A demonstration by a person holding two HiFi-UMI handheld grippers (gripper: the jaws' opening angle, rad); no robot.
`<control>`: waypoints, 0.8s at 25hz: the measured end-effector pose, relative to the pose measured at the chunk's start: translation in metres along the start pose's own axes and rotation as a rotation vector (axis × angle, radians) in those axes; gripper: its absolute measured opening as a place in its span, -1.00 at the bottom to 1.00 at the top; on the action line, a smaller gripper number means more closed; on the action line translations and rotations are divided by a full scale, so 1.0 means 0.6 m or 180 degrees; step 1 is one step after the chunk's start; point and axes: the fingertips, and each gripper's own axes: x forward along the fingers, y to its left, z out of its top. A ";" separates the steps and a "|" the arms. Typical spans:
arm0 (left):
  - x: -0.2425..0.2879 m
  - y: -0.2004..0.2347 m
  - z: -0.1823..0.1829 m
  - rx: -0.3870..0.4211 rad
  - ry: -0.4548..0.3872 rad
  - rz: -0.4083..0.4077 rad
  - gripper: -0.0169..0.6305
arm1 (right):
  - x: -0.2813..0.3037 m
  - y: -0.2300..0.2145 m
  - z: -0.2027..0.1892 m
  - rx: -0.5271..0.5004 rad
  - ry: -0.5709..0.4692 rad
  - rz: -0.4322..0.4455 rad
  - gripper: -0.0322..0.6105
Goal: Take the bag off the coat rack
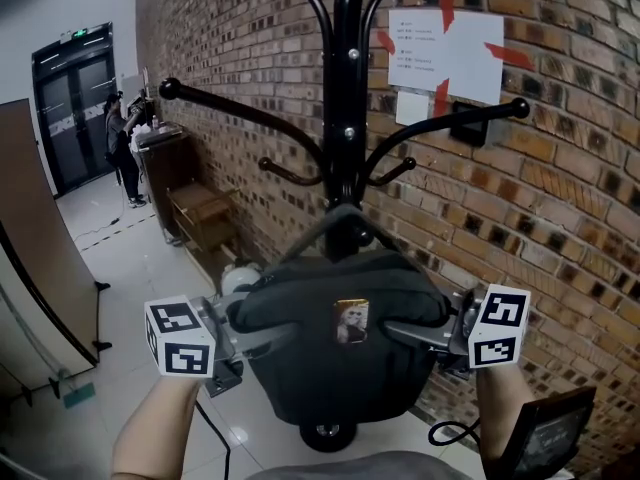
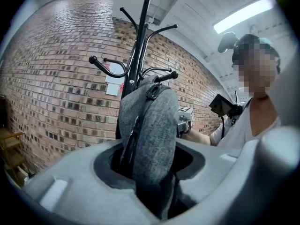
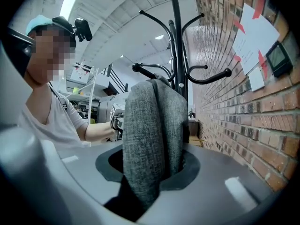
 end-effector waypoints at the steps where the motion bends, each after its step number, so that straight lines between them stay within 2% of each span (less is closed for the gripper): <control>1: -0.001 -0.002 0.003 0.0006 -0.0006 0.0002 -0.35 | -0.001 0.002 0.003 -0.0006 -0.0003 -0.0009 -0.46; 8: -0.009 -0.034 0.045 0.0170 -0.0042 0.0002 -0.35 | -0.021 0.024 0.044 -0.0136 -0.0096 -0.0053 -0.46; 13: -0.024 -0.084 0.060 0.0263 -0.0071 0.0008 -0.35 | -0.043 0.068 0.066 -0.0241 -0.0138 -0.0077 -0.46; 20: -0.063 -0.178 0.030 0.0212 -0.0039 -0.0009 -0.35 | -0.066 0.172 0.054 -0.0233 -0.0121 -0.0100 -0.44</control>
